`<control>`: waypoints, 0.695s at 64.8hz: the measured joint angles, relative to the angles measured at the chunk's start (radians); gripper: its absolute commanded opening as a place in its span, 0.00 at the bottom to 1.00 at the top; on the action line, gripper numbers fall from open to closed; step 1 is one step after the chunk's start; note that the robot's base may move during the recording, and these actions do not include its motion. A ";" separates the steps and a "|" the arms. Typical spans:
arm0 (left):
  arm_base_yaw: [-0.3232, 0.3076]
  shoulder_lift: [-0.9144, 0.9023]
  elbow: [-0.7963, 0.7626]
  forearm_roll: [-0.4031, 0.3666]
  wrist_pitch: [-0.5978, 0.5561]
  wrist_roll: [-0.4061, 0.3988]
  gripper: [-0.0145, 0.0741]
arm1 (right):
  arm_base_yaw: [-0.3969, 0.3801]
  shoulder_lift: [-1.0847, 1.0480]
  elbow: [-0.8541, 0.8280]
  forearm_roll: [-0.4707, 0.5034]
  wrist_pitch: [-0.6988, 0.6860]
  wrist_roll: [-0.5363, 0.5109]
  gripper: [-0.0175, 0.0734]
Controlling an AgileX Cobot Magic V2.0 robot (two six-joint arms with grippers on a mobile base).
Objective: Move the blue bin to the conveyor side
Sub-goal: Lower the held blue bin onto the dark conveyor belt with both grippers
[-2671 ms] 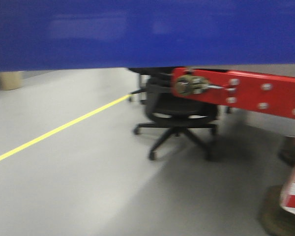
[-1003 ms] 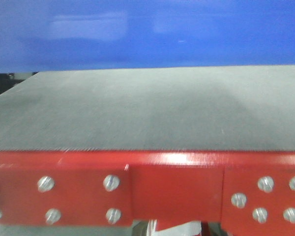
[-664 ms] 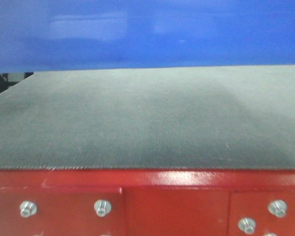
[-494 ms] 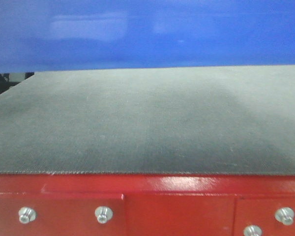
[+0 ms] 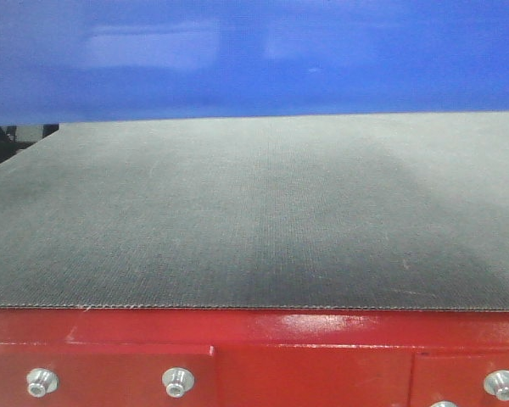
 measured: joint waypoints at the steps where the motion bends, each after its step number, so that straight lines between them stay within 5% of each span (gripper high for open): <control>1: 0.000 0.000 0.000 0.000 0.000 0.000 0.14 | 0.000 0.000 0.000 0.000 0.000 0.000 0.10; 45: 0.000 0.000 0.000 0.000 0.000 0.000 0.14 | 0.000 0.000 0.000 0.000 0.000 0.000 0.10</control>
